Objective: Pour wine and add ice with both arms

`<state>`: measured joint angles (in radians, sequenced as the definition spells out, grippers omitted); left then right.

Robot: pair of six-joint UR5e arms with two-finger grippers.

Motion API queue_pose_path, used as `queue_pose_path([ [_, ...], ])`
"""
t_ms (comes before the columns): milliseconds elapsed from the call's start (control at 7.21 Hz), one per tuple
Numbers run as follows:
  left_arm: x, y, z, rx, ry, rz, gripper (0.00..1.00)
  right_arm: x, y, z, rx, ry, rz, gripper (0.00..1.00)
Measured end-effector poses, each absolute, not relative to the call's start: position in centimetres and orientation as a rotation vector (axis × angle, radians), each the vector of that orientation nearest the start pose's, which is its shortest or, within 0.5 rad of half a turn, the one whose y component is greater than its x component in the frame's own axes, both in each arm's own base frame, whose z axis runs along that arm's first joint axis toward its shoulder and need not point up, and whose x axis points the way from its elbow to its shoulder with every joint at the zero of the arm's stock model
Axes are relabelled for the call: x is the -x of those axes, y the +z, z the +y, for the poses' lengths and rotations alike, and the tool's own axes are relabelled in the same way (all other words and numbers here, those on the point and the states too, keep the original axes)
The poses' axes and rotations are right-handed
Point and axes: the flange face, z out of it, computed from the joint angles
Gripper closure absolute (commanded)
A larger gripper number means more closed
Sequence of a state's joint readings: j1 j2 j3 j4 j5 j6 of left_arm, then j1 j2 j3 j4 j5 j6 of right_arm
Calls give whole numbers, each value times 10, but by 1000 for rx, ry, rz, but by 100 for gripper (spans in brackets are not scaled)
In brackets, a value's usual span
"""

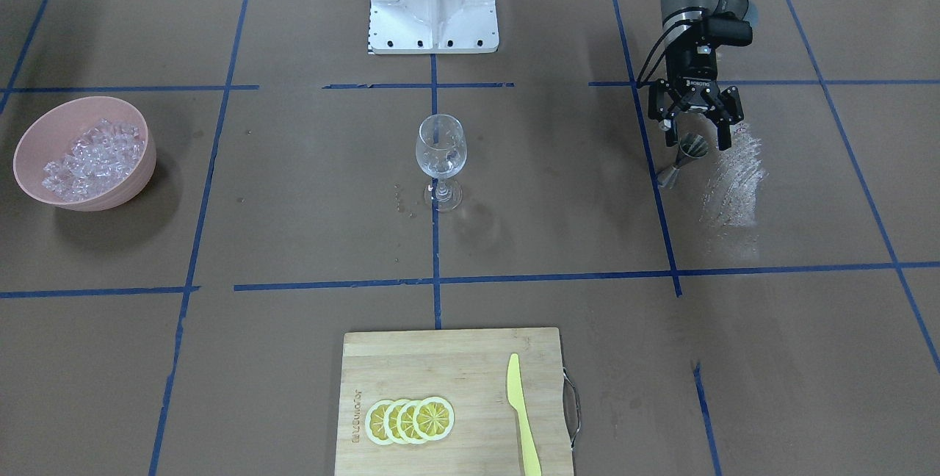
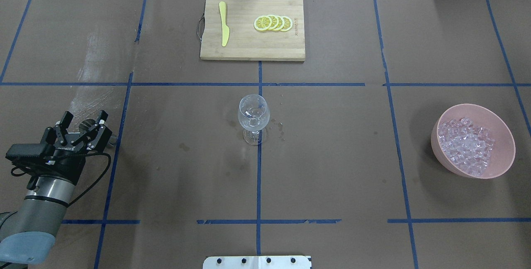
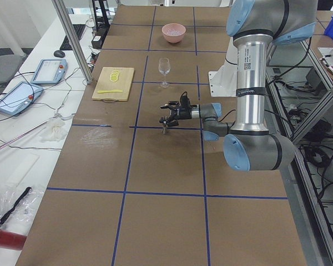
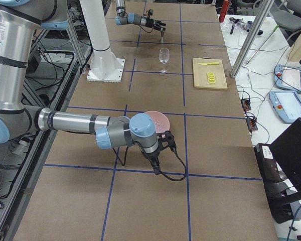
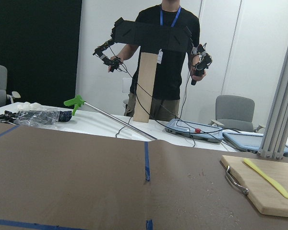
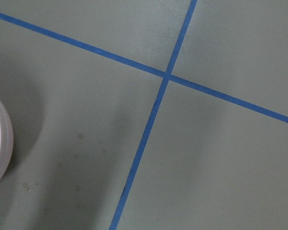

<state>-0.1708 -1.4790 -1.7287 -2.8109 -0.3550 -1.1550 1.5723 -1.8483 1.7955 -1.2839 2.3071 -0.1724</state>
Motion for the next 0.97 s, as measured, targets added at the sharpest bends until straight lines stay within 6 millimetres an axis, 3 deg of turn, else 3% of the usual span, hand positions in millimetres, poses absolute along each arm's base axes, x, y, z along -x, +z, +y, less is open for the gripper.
queue_pose_path([
  [139, -354, 464, -297, -1307, -528, 776, 0, -67, 641, -390, -287, -248, -712, 0],
  [277, -338, 461, -313, -1311, -442, 777, 0, -67, 641, -390, -286, -248, -713, 0],
  [555, -293, 456, -365, -1301, -245, 766, 0, -67, 641, -390, -286, -247, -713, 0],
  [832, -227, 462, -424, -1205, -37, 738, 0, -67, 642, -390, -285, -246, -713, 0],
  [971, -183, 466, -454, -1143, 76, 674, 0, -67, 642, -391, -284, -246, -713, 0],
])
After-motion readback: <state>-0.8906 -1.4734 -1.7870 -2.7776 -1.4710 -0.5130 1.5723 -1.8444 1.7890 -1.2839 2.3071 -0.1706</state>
